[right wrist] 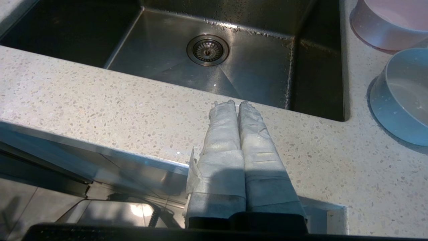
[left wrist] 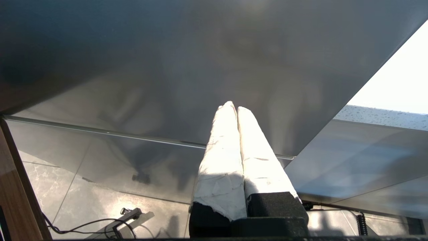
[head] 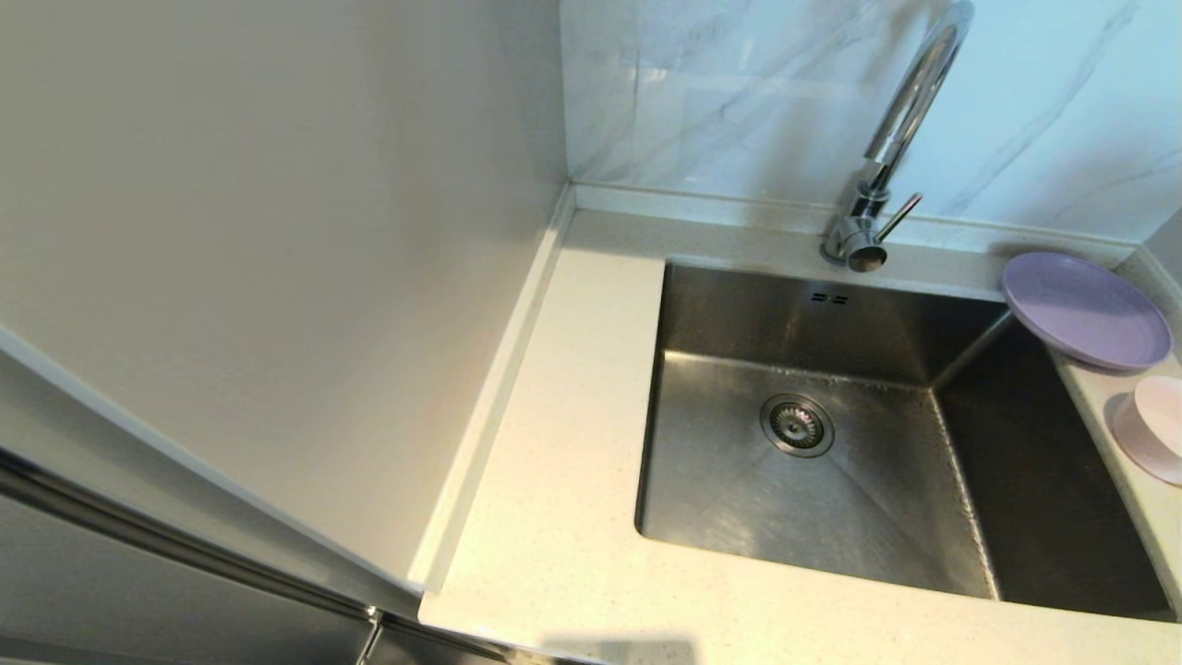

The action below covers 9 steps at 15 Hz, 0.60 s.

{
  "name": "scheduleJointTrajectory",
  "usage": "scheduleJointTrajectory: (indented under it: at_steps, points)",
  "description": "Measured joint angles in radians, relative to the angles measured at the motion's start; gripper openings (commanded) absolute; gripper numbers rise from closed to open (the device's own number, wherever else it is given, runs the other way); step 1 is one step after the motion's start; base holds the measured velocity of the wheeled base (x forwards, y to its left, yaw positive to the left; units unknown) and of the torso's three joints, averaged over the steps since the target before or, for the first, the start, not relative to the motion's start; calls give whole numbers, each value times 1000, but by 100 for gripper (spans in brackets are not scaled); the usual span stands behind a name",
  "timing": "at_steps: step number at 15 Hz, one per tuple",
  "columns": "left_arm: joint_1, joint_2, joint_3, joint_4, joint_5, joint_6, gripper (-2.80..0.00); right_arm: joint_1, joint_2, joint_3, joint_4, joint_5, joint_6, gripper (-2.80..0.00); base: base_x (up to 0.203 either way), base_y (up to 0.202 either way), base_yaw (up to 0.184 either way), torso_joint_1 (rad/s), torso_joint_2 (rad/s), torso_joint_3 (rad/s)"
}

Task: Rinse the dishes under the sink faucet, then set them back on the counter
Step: Turn on the faucet

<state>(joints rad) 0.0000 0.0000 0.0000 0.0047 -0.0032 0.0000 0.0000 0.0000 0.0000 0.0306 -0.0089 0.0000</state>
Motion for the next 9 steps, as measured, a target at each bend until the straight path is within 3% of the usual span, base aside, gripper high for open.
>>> scheduleJointTrajectory:
  at_steps: [9]
  points:
    - [0, 0, 0, 0, 0, 0, -280, 0, 0, 0, 0, -1, 0, -280, 0, 0, 0, 0, 0, 0]
